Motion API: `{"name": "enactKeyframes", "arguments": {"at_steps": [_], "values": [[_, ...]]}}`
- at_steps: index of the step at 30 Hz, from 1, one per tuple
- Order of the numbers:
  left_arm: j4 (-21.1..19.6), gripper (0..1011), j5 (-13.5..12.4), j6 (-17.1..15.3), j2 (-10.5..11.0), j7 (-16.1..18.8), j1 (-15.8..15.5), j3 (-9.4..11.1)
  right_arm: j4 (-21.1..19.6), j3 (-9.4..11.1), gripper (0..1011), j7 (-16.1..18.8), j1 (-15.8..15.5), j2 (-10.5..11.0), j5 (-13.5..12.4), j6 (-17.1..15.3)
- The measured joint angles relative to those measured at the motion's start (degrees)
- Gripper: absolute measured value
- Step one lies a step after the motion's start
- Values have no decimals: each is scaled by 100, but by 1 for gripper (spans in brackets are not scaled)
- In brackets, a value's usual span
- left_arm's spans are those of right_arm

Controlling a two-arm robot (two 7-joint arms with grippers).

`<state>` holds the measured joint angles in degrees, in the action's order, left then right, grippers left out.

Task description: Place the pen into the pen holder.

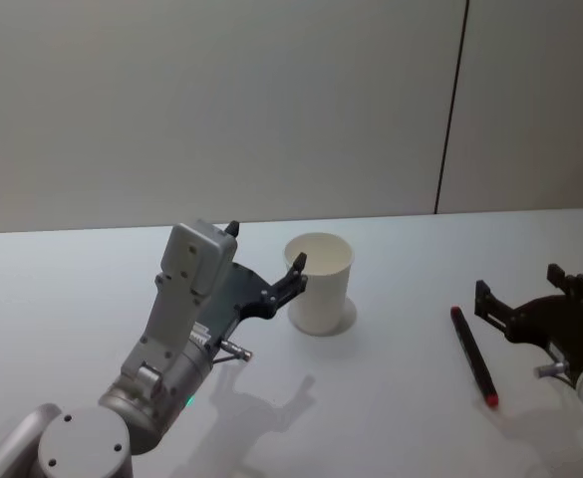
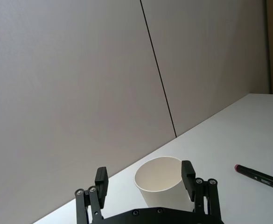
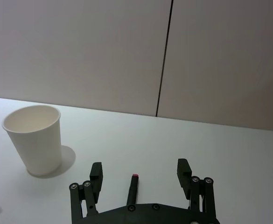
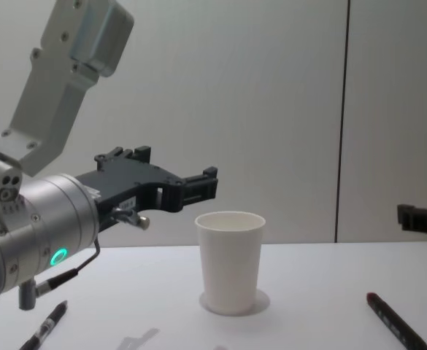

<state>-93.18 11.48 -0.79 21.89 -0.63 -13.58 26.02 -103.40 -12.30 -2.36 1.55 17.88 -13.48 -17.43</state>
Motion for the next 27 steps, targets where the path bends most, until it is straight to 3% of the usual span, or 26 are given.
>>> {"name": "enactKeyframes", "arguments": {"at_steps": [15, 27], "values": [[0, 1004, 0, 0, 0, 0, 0, 0, 22, -91, 1002, -534, 267, -416, 166, -1253], [0, 1004, 0, 0, 0, 0, 0, 0, 265, -22, 1002, -1022, 495, -801, -115, -2044]]}}
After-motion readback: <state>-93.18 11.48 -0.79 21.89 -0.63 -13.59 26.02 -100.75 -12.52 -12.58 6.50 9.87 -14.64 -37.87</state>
